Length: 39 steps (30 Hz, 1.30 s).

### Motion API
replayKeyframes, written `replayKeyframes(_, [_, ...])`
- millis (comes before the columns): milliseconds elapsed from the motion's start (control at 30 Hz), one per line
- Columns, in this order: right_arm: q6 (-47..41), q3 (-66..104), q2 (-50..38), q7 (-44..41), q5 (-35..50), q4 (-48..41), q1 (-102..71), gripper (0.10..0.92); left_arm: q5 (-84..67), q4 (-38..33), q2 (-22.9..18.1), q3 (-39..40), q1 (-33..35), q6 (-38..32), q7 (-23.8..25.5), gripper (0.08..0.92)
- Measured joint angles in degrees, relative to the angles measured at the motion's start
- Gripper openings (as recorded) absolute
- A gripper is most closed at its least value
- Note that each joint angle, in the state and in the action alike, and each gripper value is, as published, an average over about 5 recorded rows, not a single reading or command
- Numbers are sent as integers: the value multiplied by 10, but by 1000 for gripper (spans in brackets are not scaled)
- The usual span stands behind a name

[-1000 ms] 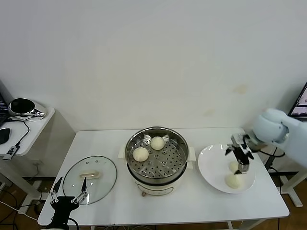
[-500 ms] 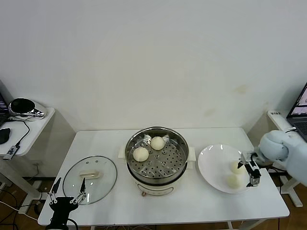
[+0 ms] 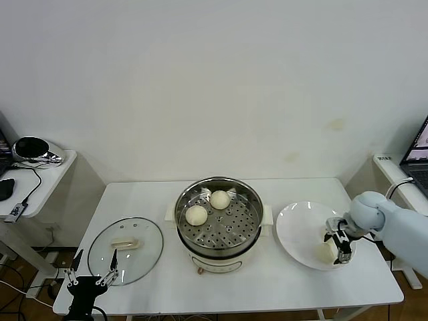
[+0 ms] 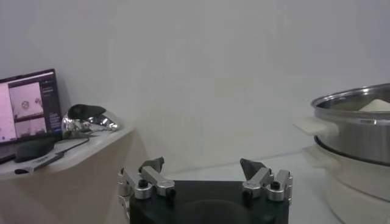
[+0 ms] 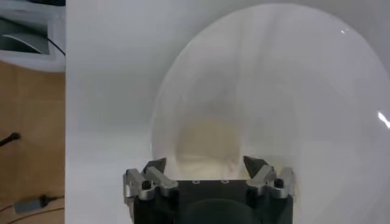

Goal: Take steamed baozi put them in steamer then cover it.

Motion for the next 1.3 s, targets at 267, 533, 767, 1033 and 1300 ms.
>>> replayKeyframes(267, [0,1,6,-2,-2,-4,0,600,0,0,-1,0,0,-1,-1,823])
replayKeyframes(533, [-5,-21,-7,-12,23,14,45,499,-3,-1,0,-3,-1,-2,-1,823])
replayKeyframes(767, [-5,-56,-8,-23,68,30,146,499,-4,1,2,2,-8,-2,-1,823])
replayKeyframes(1033, [2,-114,38,-26,135,55,291,501,-6,0,4,0,-13,-3,-1,823])
replayKeyframes(1300, [37,-181,123,-10,191,90,385,501,-7,-2,0,-5,-11,-5,-1,823])
